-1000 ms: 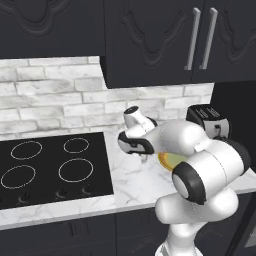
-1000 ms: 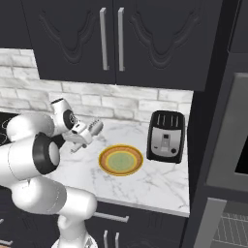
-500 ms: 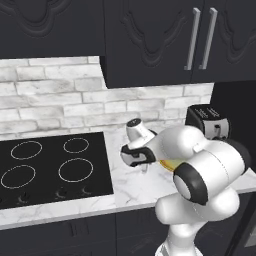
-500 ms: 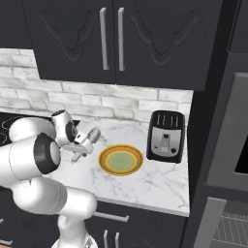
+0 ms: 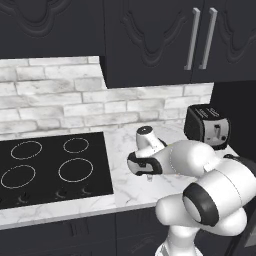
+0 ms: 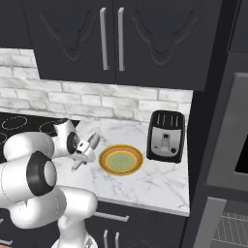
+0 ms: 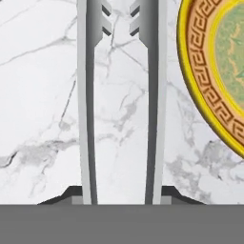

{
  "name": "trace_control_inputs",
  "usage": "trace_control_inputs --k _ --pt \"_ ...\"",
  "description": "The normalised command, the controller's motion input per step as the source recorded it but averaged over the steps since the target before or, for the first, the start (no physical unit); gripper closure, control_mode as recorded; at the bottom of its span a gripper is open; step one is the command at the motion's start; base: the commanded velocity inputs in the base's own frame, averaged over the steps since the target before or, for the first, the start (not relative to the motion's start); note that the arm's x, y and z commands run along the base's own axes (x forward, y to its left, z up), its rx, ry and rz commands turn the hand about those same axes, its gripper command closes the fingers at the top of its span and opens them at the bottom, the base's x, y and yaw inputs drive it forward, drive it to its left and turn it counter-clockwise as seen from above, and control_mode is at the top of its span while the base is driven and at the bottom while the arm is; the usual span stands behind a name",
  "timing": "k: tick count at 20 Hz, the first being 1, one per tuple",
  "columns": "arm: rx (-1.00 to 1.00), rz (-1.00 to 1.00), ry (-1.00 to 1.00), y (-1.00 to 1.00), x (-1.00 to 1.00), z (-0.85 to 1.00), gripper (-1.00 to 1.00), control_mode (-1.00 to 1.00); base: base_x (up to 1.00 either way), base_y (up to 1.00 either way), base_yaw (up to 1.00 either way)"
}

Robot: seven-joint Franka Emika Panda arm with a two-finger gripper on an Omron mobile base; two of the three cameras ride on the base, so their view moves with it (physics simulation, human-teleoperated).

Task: Pick up the tongs from the counter and place them near the plate next to the oven.

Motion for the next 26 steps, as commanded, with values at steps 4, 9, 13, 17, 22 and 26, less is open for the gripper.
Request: trace_control_inputs --k 4,9,13,17,22,26 --pt "0.01 0.03 0.01 -0.06 0.00 -0.08 1.00 -1.00 0.00 0.00 0.00" --pt "0.00 0.04 0.01 0.00 0.07 -0.08 1.00 -1.00 0.00 0.00 0.00" --pt "0.00 0.04 0.00 0.00 0.01 -0.07 1.00 -1.00 0.00 0.00 0.00" --pt "0.00 0.02 0.00 0.00 0.05 -0.08 1.00 -1.00 0.00 0.00 0.00" --pt "0.00 0.01 0.01 0.00 0.18 -0.07 1.00 -1.00 0.00 0.00 0.00" --pt "0.00 0.00 0.03 0.00 0.22 -0.04 1.00 -1.00 0.00 0.00 0.00"
